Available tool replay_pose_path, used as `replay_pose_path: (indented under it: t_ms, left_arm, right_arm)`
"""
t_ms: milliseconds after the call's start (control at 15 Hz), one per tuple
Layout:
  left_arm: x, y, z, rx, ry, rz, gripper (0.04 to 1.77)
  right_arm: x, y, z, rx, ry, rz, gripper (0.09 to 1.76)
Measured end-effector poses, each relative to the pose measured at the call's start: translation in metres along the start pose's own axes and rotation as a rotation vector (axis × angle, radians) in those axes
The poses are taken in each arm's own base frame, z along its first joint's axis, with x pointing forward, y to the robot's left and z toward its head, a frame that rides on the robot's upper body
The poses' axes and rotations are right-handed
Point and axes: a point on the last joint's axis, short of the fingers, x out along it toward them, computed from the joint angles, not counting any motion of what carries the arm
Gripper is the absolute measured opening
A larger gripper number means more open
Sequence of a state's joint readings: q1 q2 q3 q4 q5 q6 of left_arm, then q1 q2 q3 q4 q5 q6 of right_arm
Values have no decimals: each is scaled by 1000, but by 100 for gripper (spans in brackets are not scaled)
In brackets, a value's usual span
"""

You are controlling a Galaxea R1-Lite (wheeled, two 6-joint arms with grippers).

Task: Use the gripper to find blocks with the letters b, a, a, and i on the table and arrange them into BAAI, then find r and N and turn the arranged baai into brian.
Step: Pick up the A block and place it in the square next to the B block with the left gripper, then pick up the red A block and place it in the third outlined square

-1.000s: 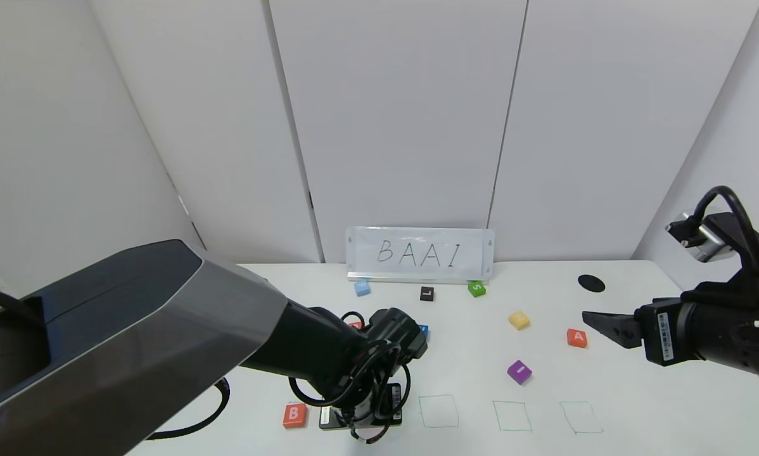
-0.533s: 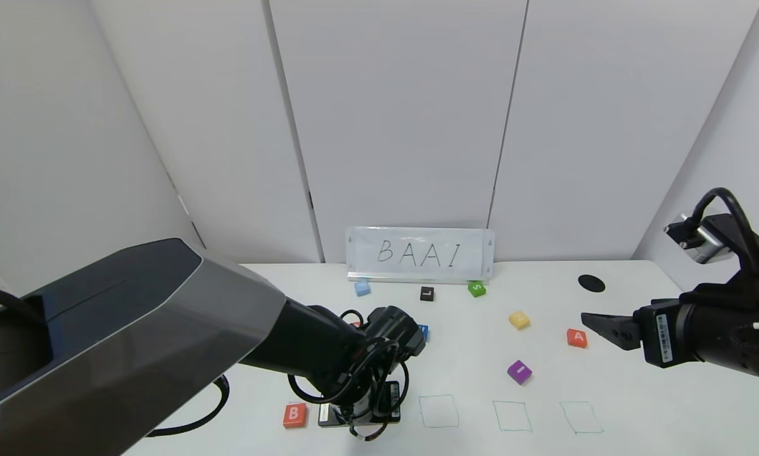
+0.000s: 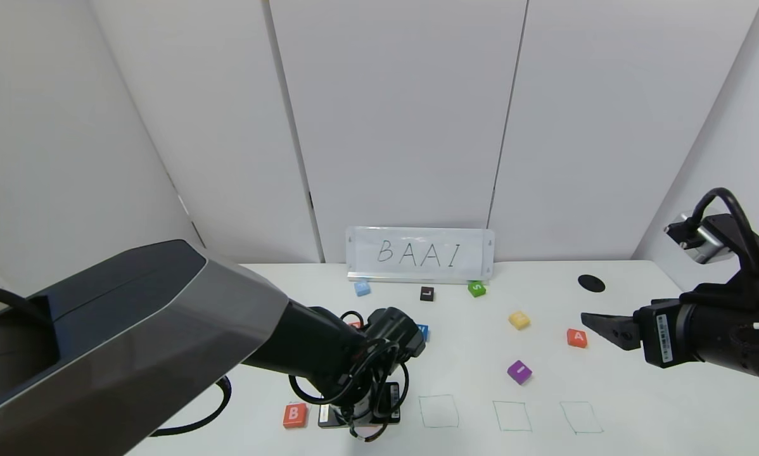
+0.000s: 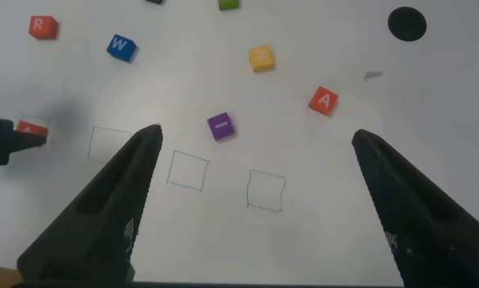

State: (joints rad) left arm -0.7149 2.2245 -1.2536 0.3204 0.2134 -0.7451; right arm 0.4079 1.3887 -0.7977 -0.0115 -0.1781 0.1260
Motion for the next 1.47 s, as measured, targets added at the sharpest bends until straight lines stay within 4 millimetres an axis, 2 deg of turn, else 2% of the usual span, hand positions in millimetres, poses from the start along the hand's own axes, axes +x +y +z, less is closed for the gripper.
replay_pose_path:
  t_ms: [267,533,733,1067,1267,1467]
  left_arm:
    - [-2,-1,1,0,-6,-3,127]
    - [-19,-1,7,-10,-40,-30,145]
    - [-45,3,14,-14,-87,-70,153]
    - [-95,22,29,-2,-165,-116,162]
    - [-118,40,37,8,-218,-132,165]
    - [-142,68,45,28,-281,-140,167]
  right_arm:
    - [0,0,0,0,-1,0,171]
    - [-3,0,1,-1,-8,2,171]
    - [-5,-1,1,1,-16,3,171]
    - [-12,-2,4,0,-42,5,171]
    - [-12,-3,5,0,-43,0,171]
    - [-10,-3,4,-4,-35,-4,171]
